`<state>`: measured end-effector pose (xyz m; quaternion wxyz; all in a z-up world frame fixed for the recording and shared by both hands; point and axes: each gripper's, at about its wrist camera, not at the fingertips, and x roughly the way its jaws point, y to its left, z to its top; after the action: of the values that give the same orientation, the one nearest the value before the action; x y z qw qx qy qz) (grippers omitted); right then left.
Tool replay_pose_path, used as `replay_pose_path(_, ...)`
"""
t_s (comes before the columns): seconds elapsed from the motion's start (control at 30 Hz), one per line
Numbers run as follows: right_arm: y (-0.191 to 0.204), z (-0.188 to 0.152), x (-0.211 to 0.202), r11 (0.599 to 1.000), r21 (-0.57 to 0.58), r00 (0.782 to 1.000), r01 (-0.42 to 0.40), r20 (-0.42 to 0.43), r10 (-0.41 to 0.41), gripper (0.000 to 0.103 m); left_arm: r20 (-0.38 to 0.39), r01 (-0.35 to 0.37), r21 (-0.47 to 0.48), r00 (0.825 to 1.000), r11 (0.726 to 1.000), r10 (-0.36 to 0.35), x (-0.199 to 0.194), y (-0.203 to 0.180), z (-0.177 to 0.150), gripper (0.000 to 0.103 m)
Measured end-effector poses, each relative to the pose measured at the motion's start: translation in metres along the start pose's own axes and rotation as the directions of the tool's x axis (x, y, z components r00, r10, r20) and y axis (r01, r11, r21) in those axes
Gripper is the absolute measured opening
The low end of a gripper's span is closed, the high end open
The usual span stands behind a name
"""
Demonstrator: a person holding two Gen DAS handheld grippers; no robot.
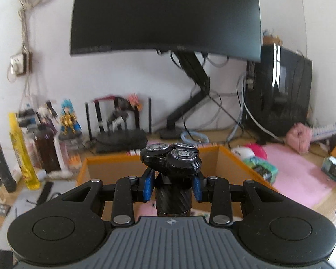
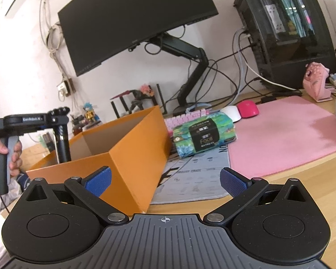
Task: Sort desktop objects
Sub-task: 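Lower the shaver into the orange box and open the left tool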
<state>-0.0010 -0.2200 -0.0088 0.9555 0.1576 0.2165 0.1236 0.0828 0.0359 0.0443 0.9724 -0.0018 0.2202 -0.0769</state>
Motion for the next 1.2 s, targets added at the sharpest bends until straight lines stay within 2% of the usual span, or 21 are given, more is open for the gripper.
replay_pose_path(0.13,-0.003,0.0,0.0,1.0,0.004,1.0,0.007,0.002,-0.007,0.103,-0.09,0.016,-0.02,0.996,1.0,-0.018,0.016,0.001,-0.004,0.037)
replay_pose_path(0.33,-0.005,0.0,-0.001,1.0,0.008,1.0,0.012,0.001,-0.012,0.103,-0.148,0.006,0.0,0.989,1.0,-0.006,0.027,-0.002,-0.008,0.037)
replay_pose_path(0.57,-0.008,-0.001,-0.002,1.0,0.013,1.0,0.016,-0.001,-0.016,0.103,-0.211,0.014,0.014,0.977,1.0,-0.011,0.035,-0.004,-0.018,0.037)
replay_pose_path(0.8,-0.011,-0.001,-0.002,1.0,0.018,1.0,0.02,-0.003,-0.02,0.103,-0.223,0.018,0.041,0.975,0.999,-0.008,0.041,-0.012,-0.016,0.037)
replay_pose_path(1.03,-0.014,-0.001,-0.003,0.999,0.023,1.0,0.025,-0.005,-0.025,0.103,-0.257,0.003,0.126,0.966,0.992,0.03,0.052,-0.029,-0.017,0.036)
replay_pose_path(1.2,-0.016,-0.002,-0.003,0.999,0.026,1.0,0.028,-0.007,-0.028,0.103,-0.302,0.013,0.209,0.952,0.978,0.052,0.063,-0.045,-0.018,0.036)
